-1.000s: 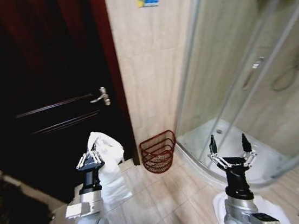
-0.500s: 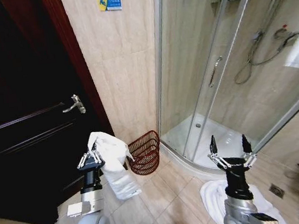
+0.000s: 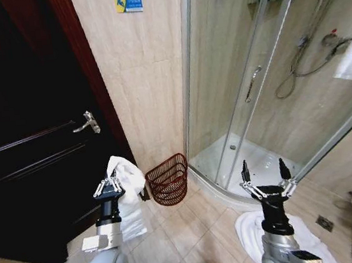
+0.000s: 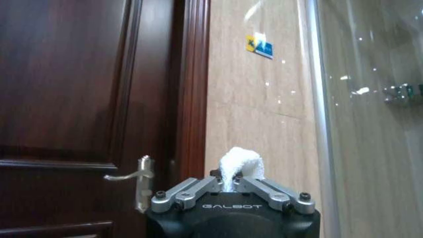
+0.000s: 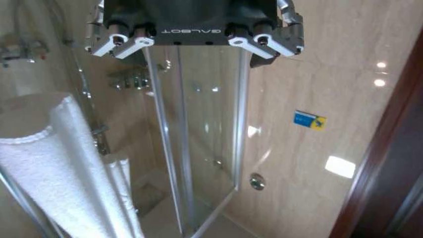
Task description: Discard the used towel into the hamper.
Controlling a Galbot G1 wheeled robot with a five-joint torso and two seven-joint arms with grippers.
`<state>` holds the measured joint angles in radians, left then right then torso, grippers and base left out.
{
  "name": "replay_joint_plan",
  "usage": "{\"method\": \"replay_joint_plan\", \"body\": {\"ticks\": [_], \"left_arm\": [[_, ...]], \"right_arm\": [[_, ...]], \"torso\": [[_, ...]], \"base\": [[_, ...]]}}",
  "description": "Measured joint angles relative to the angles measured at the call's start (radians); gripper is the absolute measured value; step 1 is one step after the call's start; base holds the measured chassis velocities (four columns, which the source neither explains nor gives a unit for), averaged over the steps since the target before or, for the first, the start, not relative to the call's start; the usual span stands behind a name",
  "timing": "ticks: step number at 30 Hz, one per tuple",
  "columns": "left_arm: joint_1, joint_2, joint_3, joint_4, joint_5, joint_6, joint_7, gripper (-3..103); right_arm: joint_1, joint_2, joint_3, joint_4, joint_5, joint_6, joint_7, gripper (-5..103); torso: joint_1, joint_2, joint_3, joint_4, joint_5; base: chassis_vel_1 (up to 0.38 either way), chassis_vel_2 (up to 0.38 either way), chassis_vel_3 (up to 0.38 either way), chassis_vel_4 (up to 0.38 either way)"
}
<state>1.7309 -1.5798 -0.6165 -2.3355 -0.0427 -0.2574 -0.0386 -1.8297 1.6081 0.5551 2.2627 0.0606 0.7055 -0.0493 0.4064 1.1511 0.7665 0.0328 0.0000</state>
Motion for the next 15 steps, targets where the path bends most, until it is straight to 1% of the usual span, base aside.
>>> {"method": "replay_joint_plan", "body": {"ticks": [1, 4, 8, 13, 15], "left_arm": [[0.000, 0.000, 0.000, 0.000, 0.000, 0.000, 0.000, 1], [0.006, 0.000, 0.000, 0.000, 0.001, 0.000, 0.002, 1], [0.015, 0.002, 0.003, 0.010, -0.002, 0.000, 0.003, 1], [0.011, 0.007, 0.008, 0.052, -0.026, 0.012, 0.006, 1], [-0.007, 0.018, 0.004, 0.087, -0.033, 0.014, 0.007, 1]], "right_arm": [[0.000, 0.000, 0.000, 0.000, 0.000, 0.000, 0.000, 100], [0.000, 0.000, 0.001, 0.002, -0.006, -0.035, 0.021, 100], [0.000, 0.000, 0.002, -0.001, -0.005, -0.053, 0.024, 100], [0.001, 0.000, -0.005, -0.017, -0.004, -0.057, 0.024, 100], [0.000, 0.000, -0.013, -0.034, -0.015, -0.052, 0.023, 100]], "torso": [[0.000, 0.000, 0.000, 0.0000, 0.0000], [0.000, 0.000, 0.000, 0.0000, 0.0000], [0.000, 0.000, 0.000, 0.0000, 0.0001], [0.000, 0.000, 0.000, -0.0001, 0.0000], [0.000, 0.000, 0.000, -0.0004, 0.0000]], "base": [[-0.042, -0.037, -0.032, -0.051], [-0.041, -0.040, -0.043, -0.030], [-0.059, -0.074, -0.071, -0.064], [-0.093, -0.088, -0.072, -0.084], [-0.062, -0.070, -0.059, -0.079]]}}
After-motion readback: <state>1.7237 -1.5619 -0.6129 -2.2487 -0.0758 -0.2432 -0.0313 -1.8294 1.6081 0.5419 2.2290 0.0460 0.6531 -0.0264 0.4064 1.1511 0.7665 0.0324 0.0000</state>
